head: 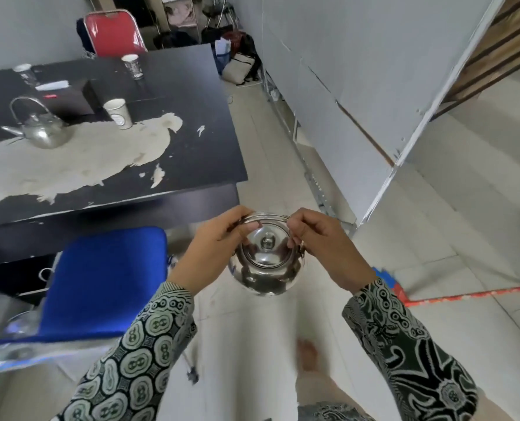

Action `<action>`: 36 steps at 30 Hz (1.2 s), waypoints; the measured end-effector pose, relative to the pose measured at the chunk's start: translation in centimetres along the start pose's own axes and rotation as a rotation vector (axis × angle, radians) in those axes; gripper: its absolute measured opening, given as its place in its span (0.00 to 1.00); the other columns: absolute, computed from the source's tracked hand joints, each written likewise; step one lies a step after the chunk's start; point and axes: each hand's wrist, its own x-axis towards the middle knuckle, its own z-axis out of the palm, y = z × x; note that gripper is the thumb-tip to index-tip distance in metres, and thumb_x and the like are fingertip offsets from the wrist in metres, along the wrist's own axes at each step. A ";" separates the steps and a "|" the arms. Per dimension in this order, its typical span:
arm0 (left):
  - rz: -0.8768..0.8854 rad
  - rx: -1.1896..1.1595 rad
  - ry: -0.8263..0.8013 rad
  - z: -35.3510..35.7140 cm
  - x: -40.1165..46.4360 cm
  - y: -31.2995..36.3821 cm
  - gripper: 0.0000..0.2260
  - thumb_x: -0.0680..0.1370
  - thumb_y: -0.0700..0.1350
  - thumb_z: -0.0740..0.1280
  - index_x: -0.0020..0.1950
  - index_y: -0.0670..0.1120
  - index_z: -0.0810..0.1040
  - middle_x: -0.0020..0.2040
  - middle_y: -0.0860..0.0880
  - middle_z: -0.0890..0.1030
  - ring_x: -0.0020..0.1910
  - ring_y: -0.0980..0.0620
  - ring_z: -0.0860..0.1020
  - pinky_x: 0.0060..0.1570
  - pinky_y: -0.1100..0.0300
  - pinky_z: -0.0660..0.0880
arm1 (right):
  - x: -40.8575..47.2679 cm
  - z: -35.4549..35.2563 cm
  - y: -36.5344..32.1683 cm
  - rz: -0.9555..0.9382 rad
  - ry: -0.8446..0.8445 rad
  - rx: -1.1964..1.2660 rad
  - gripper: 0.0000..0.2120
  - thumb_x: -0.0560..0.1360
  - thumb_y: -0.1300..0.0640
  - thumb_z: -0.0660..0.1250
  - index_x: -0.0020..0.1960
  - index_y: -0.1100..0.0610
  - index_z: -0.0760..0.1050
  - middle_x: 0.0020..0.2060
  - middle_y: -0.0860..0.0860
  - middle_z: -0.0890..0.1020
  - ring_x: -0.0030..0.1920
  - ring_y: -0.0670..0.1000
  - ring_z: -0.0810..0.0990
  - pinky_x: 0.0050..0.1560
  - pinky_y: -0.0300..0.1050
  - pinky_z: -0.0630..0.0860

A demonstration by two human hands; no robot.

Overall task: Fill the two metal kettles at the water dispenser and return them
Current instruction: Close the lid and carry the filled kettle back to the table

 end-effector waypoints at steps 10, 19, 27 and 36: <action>-0.034 -0.066 0.097 2.0 21.4 -0.7 0.07 0.78 0.42 0.62 0.51 0.51 0.77 0.44 0.53 0.80 0.44 0.53 0.77 0.48 0.59 0.72 | 19.1 -11.0 0.9 0.048 -0.039 0.081 0.14 0.74 0.56 0.64 0.30 0.49 0.75 0.28 0.46 0.74 0.32 0.44 0.73 0.37 0.37 0.69; 0.001 -0.090 0.218 -0.9 36.9 -4.3 0.18 0.78 0.45 0.62 0.67 0.57 0.65 0.61 0.57 0.74 0.59 0.62 0.73 0.60 0.65 0.69 | 36.6 -14.1 0.6 0.087 -0.031 0.231 0.14 0.76 0.56 0.62 0.31 0.53 0.73 0.27 0.45 0.74 0.31 0.44 0.73 0.36 0.43 0.71; -0.046 0.010 0.407 -4.9 47.9 -7.3 0.34 0.75 0.58 0.61 0.73 0.59 0.43 0.74 0.61 0.52 0.73 0.64 0.51 0.71 0.65 0.52 | 52.7 -13.5 -0.9 0.020 -0.112 0.236 0.13 0.74 0.56 0.65 0.30 0.52 0.74 0.28 0.49 0.75 0.34 0.50 0.72 0.39 0.48 0.69; -0.063 0.515 0.371 -7.8 56.2 -11.0 0.31 0.77 0.60 0.51 0.76 0.49 0.47 0.77 0.51 0.40 0.74 0.56 0.35 0.70 0.66 0.35 | 67.9 -11.0 -0.3 -0.006 -0.308 0.270 0.11 0.76 0.59 0.62 0.35 0.56 0.75 0.30 0.48 0.76 0.36 0.48 0.74 0.43 0.46 0.72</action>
